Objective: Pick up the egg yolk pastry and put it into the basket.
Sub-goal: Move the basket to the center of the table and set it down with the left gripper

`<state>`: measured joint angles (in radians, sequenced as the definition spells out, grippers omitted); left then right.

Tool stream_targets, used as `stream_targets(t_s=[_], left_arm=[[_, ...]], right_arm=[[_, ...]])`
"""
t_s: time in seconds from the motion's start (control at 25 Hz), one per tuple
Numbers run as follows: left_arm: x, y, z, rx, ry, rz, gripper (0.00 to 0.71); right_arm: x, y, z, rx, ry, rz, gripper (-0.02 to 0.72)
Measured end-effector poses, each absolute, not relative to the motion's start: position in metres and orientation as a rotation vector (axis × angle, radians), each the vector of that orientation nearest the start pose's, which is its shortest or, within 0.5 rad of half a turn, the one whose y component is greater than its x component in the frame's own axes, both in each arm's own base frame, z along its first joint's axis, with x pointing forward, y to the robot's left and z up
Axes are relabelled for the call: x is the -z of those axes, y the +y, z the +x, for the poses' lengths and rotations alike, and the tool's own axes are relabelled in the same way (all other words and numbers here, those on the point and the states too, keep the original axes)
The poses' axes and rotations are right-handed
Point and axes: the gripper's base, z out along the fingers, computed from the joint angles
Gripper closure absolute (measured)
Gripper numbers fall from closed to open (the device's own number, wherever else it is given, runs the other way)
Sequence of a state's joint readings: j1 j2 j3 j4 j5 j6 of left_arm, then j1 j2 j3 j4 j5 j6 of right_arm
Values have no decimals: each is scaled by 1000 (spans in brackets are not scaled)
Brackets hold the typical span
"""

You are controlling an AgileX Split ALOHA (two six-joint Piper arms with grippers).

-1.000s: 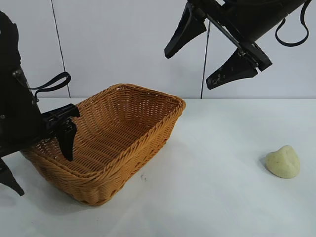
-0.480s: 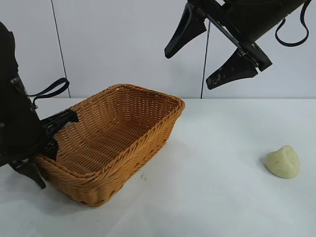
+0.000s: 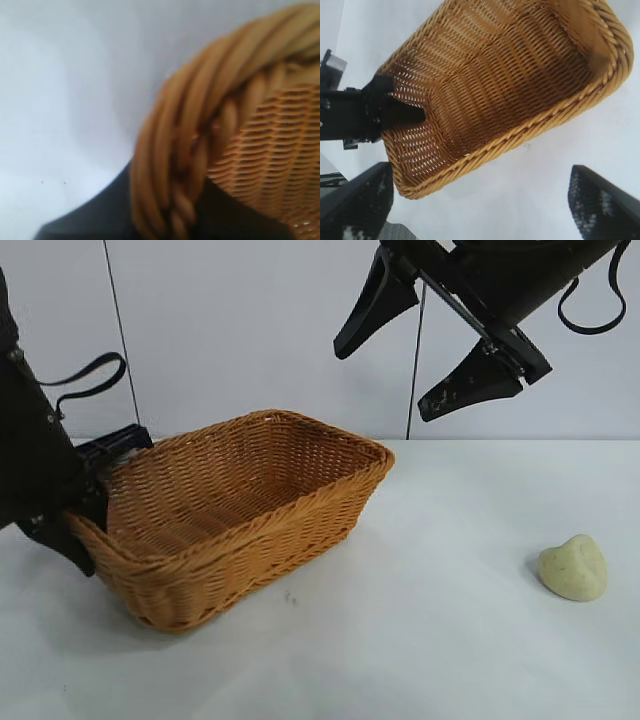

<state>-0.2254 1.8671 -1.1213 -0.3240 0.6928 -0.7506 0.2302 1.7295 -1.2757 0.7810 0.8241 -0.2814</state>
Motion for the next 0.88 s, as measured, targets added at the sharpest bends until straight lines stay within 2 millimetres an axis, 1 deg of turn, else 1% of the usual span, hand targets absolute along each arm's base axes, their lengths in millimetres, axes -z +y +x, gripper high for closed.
stream_targets(t_s=[0.16,0.24,0.36,0.44,0.56,0.64,0.76,0.88], left_arm=[[-174,-89,355,479,2833,-915,564],[-176,-90,360,458,2892,-815,564],[-167,-93,371,427,2994,-663,564],[-166,-95,380,424,3029,-563,564],[-169,-98,391,423,3051,-398,564],[-172,-99,394,420,3060,-290,564],[-173,-100,394,415,3070,-212,564],[-172,-107,392,406,3075,-148,564]], right_arm=[[-260,129,345,-898,2622,-99,52],[-260,129,345,-898,2622,-99,52],[-260,129,345,-899,2624,-101,52],[-260,129,345,-899,2627,-104,52],[-260,129,344,-900,2628,-104,52],[-260,129,344,-899,2628,-105,52],[-260,129,344,-900,2628,-105,52],[-260,129,344,-899,2629,-106,52]])
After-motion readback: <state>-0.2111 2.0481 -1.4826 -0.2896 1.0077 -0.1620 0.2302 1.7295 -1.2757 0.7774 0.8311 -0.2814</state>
